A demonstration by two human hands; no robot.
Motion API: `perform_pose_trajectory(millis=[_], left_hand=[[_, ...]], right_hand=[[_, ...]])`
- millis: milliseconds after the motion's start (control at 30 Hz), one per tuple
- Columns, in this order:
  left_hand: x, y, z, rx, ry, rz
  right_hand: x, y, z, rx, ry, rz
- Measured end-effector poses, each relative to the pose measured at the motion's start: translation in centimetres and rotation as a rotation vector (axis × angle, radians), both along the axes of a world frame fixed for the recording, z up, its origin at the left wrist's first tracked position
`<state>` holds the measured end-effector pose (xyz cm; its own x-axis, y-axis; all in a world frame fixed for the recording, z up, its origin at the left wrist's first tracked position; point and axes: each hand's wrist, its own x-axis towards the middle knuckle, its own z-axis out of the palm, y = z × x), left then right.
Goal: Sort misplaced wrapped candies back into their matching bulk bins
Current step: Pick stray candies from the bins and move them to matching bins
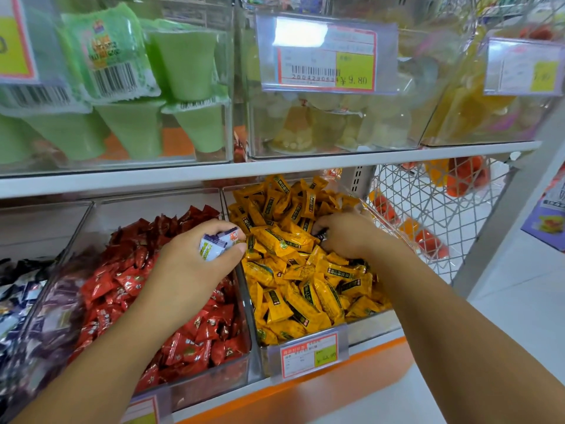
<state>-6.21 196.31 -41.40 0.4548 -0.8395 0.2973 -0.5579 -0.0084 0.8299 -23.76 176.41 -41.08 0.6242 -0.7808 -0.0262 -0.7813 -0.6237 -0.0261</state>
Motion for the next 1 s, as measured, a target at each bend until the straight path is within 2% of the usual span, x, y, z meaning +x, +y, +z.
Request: perform_pose_trajectory(millis=[267,400,733,1000], left_hand=[[-0.8,-0.4,0.4,-0.018,0.033,-0.016],[-1.6,-0.4,1.0,-0.046,0.04,-0.033],[-2.3,-0.7,1.6,-0.063,0.066,-0.027],[-1.0,1.3,1.9,-0.037,0.127,-0.049]], right_hand=[[-2.1,1.2,1.4,0.339,-0.582,0.102],[-2.1,3.2,3.1,0.451,-0.786,0.083],[1.9,8.9,2.9,0.799,-1.072,0.175],[2.8,9.9,3.0,0.958,-1.067,0.252]])
